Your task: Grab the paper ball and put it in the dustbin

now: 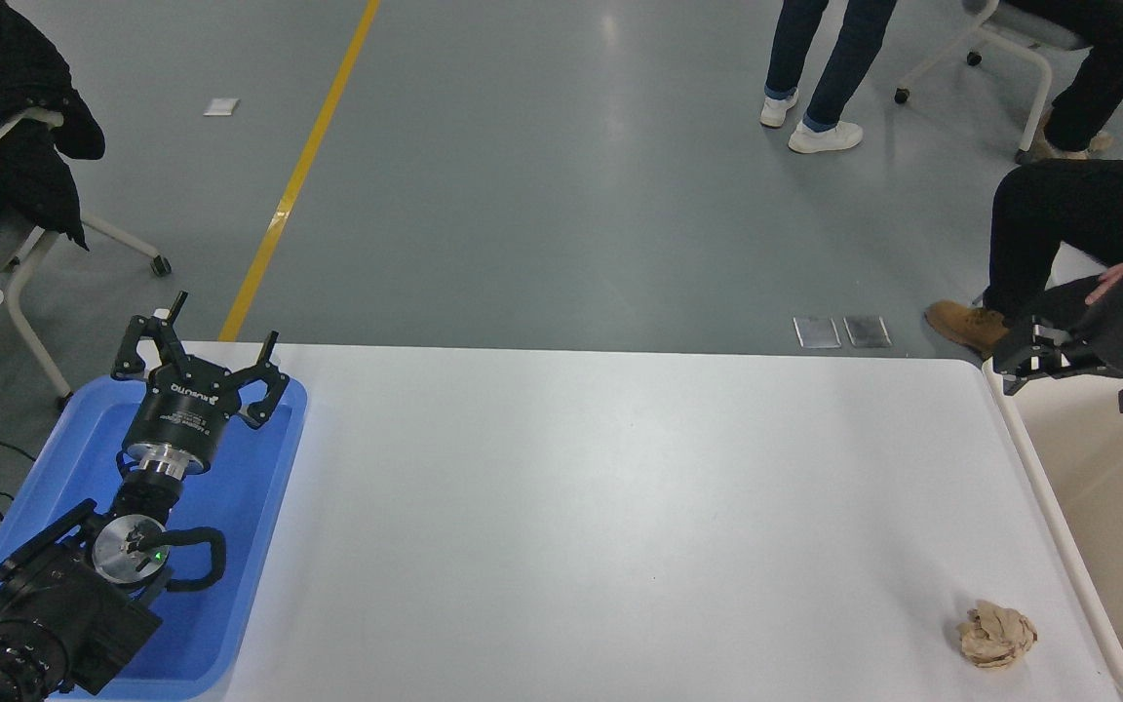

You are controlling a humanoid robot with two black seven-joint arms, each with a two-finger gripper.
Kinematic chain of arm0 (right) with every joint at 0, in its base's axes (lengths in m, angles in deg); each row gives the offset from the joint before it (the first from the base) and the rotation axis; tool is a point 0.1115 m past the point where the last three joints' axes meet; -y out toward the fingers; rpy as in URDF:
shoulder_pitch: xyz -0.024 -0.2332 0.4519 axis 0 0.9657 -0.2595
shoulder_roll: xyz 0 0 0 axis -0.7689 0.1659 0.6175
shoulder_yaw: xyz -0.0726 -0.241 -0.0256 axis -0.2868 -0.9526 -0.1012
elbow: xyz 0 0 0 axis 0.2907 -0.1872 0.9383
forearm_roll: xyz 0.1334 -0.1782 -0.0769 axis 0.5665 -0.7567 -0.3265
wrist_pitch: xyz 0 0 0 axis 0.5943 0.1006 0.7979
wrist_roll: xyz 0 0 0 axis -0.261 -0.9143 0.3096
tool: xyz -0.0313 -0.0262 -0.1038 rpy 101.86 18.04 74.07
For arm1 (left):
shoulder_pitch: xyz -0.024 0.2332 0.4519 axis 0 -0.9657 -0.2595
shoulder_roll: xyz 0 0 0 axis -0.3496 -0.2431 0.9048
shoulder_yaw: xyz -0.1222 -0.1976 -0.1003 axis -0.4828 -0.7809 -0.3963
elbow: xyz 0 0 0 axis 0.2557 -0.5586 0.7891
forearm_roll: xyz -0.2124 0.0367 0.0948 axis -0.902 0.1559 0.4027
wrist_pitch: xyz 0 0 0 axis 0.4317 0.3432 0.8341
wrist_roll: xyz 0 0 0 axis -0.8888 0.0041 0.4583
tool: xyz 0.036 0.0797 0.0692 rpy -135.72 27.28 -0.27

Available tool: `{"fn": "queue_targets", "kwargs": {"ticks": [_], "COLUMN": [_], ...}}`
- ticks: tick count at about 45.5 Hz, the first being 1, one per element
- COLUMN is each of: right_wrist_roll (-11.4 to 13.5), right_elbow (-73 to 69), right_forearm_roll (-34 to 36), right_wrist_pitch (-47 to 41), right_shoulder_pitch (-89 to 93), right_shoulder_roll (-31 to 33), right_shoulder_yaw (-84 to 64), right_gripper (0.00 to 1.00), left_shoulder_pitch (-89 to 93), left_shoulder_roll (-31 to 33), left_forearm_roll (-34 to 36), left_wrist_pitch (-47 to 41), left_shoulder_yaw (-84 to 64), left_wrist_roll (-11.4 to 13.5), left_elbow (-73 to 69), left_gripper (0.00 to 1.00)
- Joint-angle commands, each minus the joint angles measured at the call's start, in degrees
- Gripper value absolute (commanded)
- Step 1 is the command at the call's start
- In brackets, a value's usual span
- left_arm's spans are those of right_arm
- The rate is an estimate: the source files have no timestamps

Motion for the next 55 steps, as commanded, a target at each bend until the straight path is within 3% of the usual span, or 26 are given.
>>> {"fn": "queue_targets", "kwargs": {"ticks": [1,24,55], "right_wrist_roll": [-0.06,-0.15,-0.86], "right_elbow": [0.7,1.85,2.38], "right_forearm_roll": [-0.11,-1.51,-0.46], "right_wrist_pitch": [10.52,17.56,18.17], "right_shoulder_pitch": [11.55,24.65,31.86], "right_shoulder_roll": [-0.28,-0.28,-0.37], "right_shoulder_yaw": [2.97,8.77,13.87], "right_gripper": [1.0,1.0,1.0], "left_shoulder_pitch": [0.05,0.05,0.05], "left_shoulder_roll": [0.0,0.0,0.0], "left_forearm_roll": [0.01,-0.08,0.01], "left_wrist_pitch": [0.0,0.0,0.0], "left_shoulder_yaw": [0.02,0.02,-0.07], "left_wrist_roll": [0.0,0.0,0.0], "left_elbow": [0.0,0.0,0.0], "left_gripper": [1.0,1.0,1.0]}}
